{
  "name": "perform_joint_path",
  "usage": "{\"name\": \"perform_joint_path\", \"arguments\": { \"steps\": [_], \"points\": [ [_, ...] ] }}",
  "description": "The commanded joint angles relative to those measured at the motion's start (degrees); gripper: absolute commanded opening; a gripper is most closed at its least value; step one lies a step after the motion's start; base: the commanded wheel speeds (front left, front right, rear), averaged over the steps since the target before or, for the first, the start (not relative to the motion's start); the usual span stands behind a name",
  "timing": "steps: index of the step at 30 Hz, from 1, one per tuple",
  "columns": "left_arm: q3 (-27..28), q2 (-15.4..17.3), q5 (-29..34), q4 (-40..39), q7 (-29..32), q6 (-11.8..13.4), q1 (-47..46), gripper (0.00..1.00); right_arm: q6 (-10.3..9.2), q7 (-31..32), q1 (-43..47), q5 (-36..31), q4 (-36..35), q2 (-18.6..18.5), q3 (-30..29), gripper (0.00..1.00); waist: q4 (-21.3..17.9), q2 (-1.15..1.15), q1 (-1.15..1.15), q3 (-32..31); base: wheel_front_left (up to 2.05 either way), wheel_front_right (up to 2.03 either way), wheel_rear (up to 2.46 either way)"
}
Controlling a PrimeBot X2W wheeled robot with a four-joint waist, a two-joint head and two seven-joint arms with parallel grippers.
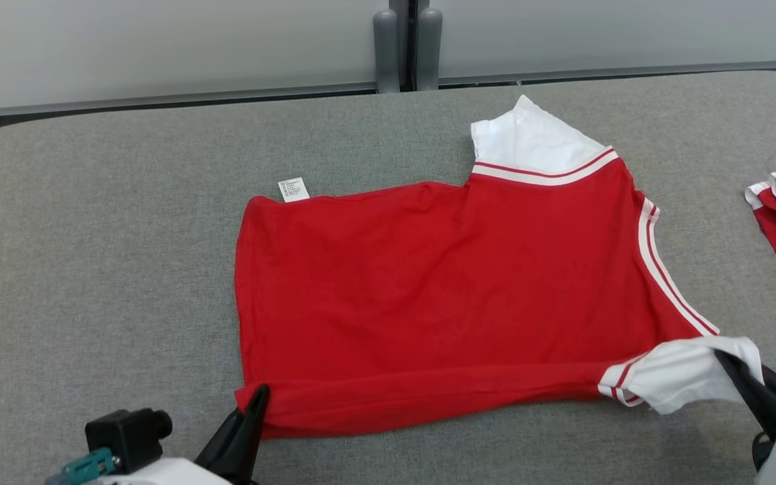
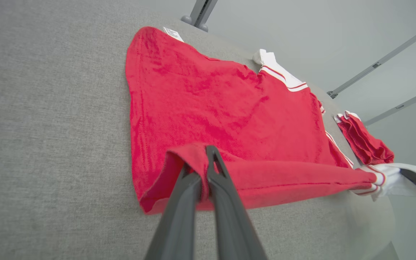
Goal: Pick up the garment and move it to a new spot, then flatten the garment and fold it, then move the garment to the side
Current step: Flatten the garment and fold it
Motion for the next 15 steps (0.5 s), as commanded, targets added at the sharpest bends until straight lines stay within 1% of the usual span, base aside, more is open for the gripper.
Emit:
{"name": "perform_joint_path", "arguments": {
  "steps": [1,4,8,12,13,14,15],
  "points": [
    [-0.3,0.5,0.5,0.9,1.4,-0.1,-3.1,0.0,0.0,2.4,-3.6,0.5,-0.1,-1.2,1.0,0.0,0.2,0.0,0.0,1.4,0.0,0.0,0.0],
    [-0.8,0.0,0.1,2.8,3.7,-0.8,-8.0,0.0,0.0,5.8,-8.7,0.7,0.9,-2.8,2.4,0.0,0.9,0.0,0.0,3.1,0.0,0.0,0.0],
    [-1.8,-0.3,0.2,7.7,6.7,-2.1,-14.6,0.0,0.0,8.8,-15.2,0.7,4.0,-4.3,4.5,0.0,2.0,0.0,0.0,4.7,0.0,0.0,0.0],
    [-2.4,-0.8,-0.1,11.6,8.7,-2.7,-18.5,0.0,0.0,10.4,-19.5,1.0,7.2,-4.6,7.0,0.0,2.4,0.0,0.0,5.6,0.0,0.0,0.0],
    [-2.5,-0.7,0.0,13.1,9.1,-2.8,-19.6,0.0,0.0,10.8,-21.0,1.2,8.3,-4.6,7.7,0.25,2.5,0.0,0.0,5.8,0.0,0.0,0.0],
    [-2.7,-0.7,0.2,14.5,9.5,-3.0,-20.4,0.0,0.0,10.9,-22.4,0.9,9.2,-4.7,8.5,0.91,2.5,0.0,0.0,5.9,0.0,0.0,0.0],
    [-2.8,-0.8,0.3,15.6,9.6,-3.2,-21.2,0.2,0.0,10.9,-23.8,0.5,10.3,-4.8,9.1,1.0,2.5,0.0,0.0,6.0,0.0,0.0,0.0]
  ]
}}
